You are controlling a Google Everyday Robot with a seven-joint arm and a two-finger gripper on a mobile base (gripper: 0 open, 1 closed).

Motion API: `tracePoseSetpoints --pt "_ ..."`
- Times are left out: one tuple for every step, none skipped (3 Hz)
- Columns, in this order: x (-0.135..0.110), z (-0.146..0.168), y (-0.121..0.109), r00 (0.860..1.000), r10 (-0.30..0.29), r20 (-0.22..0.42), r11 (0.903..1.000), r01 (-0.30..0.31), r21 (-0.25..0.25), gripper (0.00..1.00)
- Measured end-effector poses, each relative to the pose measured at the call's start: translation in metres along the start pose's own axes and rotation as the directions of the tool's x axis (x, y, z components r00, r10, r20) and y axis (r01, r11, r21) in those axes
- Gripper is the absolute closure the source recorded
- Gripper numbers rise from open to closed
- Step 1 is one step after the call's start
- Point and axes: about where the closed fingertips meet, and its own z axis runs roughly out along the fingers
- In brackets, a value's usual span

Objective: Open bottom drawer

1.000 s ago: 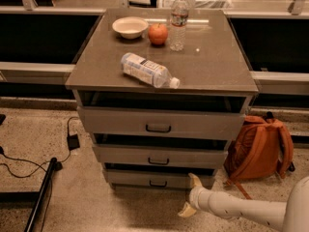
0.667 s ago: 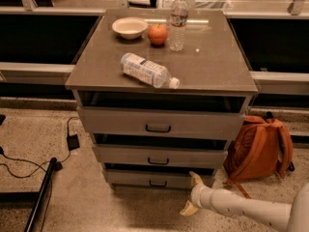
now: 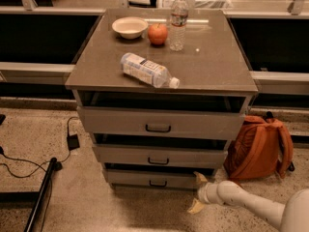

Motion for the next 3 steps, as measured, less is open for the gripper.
tracePoseSetpoints --pt "0.011 0.007 -0.011 1.0 -0.02 -0.016 0.9997 0.02 -0.017 0.0" --pt "0.012 0.022 -0.02 0.998 -0.045 -0.035 0.9986 0.044 -0.029 0.0" --pt "0.012 0.044 -0.023 0.996 -0.064 -0.057 0.9965 0.061 -0.057 0.17"
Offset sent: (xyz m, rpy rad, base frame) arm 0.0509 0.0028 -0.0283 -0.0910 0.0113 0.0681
